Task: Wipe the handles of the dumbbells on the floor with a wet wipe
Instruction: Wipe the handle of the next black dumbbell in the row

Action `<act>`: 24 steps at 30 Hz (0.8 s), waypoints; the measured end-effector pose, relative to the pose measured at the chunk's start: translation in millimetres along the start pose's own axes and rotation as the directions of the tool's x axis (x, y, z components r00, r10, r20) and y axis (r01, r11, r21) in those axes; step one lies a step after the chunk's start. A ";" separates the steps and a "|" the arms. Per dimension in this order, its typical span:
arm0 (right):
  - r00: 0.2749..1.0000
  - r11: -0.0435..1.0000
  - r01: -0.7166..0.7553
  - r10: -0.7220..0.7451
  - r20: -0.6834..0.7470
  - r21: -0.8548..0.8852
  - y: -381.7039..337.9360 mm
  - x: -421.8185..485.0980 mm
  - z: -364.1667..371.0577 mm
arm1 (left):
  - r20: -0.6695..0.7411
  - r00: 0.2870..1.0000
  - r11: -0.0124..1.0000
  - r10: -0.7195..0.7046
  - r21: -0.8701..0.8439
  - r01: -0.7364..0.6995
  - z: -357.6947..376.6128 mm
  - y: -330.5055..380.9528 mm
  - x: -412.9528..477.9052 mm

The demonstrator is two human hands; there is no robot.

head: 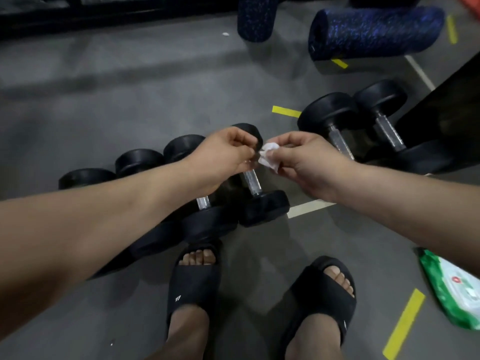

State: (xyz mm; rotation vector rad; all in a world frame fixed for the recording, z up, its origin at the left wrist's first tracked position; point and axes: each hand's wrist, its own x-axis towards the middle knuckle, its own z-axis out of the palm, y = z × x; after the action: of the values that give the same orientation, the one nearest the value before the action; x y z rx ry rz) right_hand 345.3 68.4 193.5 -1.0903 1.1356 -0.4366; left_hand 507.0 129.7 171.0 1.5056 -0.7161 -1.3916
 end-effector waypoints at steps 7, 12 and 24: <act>0.985 0.988 -0.067 0.044 -0.164 -0.142 45.7 56.5 0.0 | -0.294 0.947 0.900 0.125 0.436 0.017 -66.9 -47.8 62.8; 0.981 0.977 -0.065 0.025 -0.192 -0.205 71.6 76.6 -1.3 | -0.164 0.905 0.657 0.393 0.738 -0.151 -82.0 -60.9 69.3; 0.957 0.757 0.085 -0.242 -0.157 -0.648 85.3 129.2 9.0 | 0.194 0.931 0.062 0.308 0.973 -0.223 -87.1 -60.7 120.1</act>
State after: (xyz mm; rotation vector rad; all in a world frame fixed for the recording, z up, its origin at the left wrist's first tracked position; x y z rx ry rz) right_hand 386.9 12.9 54.8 -1.7877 1.4544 -0.3220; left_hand 603.3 68.2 58.7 2.1943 -2.0849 -0.3512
